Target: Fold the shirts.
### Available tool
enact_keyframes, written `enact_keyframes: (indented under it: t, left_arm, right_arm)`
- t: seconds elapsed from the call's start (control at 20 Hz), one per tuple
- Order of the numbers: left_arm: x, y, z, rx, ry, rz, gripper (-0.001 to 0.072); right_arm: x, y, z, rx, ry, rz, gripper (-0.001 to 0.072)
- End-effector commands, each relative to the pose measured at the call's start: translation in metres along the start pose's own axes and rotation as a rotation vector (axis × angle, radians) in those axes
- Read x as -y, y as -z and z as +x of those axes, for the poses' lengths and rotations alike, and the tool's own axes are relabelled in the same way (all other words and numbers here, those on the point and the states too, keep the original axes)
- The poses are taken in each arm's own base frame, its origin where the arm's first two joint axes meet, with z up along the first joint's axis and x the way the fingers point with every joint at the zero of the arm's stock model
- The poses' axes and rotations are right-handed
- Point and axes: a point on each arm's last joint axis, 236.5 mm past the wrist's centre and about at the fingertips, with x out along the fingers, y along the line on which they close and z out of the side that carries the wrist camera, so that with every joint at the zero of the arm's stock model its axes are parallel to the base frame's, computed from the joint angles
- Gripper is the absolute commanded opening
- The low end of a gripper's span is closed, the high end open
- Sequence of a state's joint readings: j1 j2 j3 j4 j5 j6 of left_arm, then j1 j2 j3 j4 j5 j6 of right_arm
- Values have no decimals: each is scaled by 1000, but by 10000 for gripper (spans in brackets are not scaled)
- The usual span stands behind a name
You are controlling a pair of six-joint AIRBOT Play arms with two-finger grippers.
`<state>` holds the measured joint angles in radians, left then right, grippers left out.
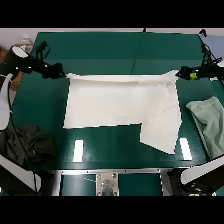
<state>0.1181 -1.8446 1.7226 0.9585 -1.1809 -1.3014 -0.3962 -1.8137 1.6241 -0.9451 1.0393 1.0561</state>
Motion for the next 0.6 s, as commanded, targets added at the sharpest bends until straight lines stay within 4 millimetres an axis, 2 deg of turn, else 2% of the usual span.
enact_keyframes:
  t: [0.0, 0.2, 0.35, 0.55]
  left_arm:
    - [-5, 33, 21, -96, -21, -13, 20]
    - [-12, 56, 36, -147, -25, -45, 20]
    - [-12, 60, 39, -150, -18, -58, 20]
    - [-9, 77, 37, -218, -2, -63, 20]
  right_arm:
    - [11, 40, 9, -120, 24, 11, 17]
    - [16, 60, 15, -169, 34, 17, 17]
    - [16, 61, 15, -170, 33, 22, 17]
    - [15, 62, 15, -176, 31, 30, 18]
